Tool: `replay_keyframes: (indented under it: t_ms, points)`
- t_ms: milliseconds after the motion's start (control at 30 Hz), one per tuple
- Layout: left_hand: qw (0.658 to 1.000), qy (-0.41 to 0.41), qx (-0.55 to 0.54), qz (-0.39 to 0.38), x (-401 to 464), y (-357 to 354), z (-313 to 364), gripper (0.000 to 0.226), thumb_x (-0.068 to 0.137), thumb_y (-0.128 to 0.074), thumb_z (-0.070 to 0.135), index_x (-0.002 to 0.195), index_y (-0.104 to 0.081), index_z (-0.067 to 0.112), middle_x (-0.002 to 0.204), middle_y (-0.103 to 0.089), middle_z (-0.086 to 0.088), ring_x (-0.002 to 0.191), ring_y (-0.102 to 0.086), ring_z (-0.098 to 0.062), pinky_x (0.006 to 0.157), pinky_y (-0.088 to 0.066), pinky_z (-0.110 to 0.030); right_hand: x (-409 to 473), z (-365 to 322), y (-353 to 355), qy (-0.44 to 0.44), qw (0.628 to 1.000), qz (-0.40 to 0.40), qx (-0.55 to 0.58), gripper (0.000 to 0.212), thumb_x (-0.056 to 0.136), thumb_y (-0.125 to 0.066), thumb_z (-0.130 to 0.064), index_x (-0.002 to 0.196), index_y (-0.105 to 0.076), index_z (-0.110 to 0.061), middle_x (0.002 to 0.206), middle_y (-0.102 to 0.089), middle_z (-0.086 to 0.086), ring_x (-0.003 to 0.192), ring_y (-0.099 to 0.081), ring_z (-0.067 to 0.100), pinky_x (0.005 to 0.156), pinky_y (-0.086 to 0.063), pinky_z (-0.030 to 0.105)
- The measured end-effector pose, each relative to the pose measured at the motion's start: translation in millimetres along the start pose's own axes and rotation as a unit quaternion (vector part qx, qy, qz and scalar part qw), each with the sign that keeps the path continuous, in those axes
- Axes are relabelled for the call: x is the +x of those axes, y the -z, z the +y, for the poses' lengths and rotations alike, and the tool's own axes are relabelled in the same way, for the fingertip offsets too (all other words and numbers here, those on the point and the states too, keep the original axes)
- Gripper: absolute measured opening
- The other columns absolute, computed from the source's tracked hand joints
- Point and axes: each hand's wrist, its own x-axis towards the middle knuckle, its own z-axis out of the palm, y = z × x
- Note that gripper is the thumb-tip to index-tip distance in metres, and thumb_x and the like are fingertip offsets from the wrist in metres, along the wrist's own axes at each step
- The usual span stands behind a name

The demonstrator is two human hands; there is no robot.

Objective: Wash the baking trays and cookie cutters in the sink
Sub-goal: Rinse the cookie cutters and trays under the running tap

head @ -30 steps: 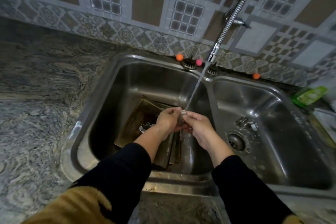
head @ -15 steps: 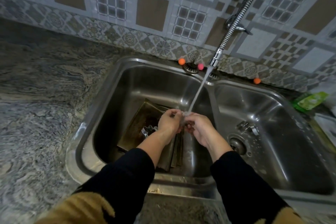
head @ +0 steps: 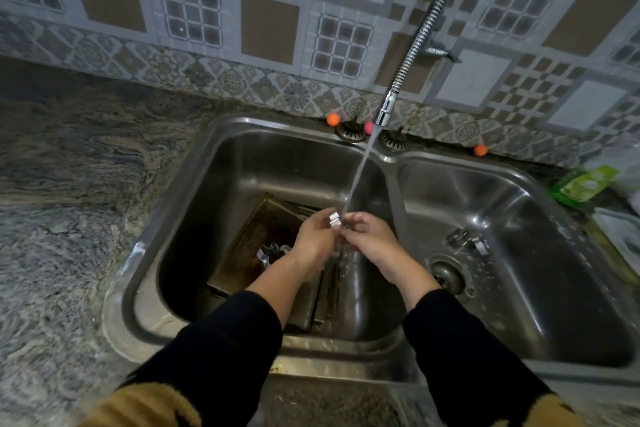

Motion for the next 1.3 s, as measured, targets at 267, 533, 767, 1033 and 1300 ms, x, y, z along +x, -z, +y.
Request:
replay_keyframes:
  t_ms: [267,533,767,1033,1300]
  points:
    - [0.993,-0.073,0.049,0.077,-15,-11,-5,0.048,0.089,-0.056,-0.004,0.132,-0.052,0.017,0.115,-0.065,0.001,0.106,-0.063,-0.011,0.092,-0.054,-0.034,5,1,7,0.168,0.951,-0.010,-0.260,0.058,0.086,-0.066,-0.016,0.136,-0.046,-0.035,0.129,-0.042,-0.009,0.115,-0.046,0.008,0.094,-0.035,0.020]
    - [0.921,-0.113,0.351,0.123,3,-72,-18,0.038,0.097,-0.048,0.025,0.134,-0.049,0.019,0.133,-0.056,-0.005,0.121,-0.053,-0.023,0.103,-0.043,-0.041,21,6,74,0.175,0.951,0.026,-0.255,0.052,0.078,-0.075,-0.023,0.127,-0.057,-0.021,0.123,-0.055,0.004,0.111,-0.056,0.022,0.089,-0.040,0.022]
    - [0.813,-0.061,0.577,0.049,22,-152,-35,0.073,0.100,-0.033,0.047,0.153,0.007,0.017,0.160,0.016,0.000,0.149,-0.001,-0.019,0.119,-0.004,-0.045,61,81,195,0.072,0.966,0.069,-0.239,0.046,0.080,-0.075,-0.023,0.122,-0.060,-0.014,0.124,-0.062,0.005,0.113,-0.059,0.021,0.084,-0.042,0.021]
    - [0.738,-0.082,0.657,0.127,25,-162,-41,0.078,0.098,-0.035,0.048,0.152,0.012,0.017,0.161,0.015,-0.001,0.147,0.013,-0.015,0.120,0.005,-0.045,127,162,294,-0.068,0.925,0.150,-0.344,0.041,0.083,-0.060,-0.037,0.123,-0.053,-0.029,0.131,-0.055,0.009,0.116,-0.054,0.031,0.096,-0.046,0.040]
    - [0.687,-0.086,0.707,0.145,28,-163,-42,0.089,0.090,-0.028,0.065,0.152,0.013,0.016,0.160,0.016,0.000,0.146,0.017,-0.014,0.119,0.004,-0.049,173,188,299,-0.076,0.909,0.163,-0.375,0.042,0.088,-0.057,-0.047,0.124,-0.060,-0.027,0.139,-0.051,0.010,0.125,-0.044,0.036,0.106,-0.038,0.040]
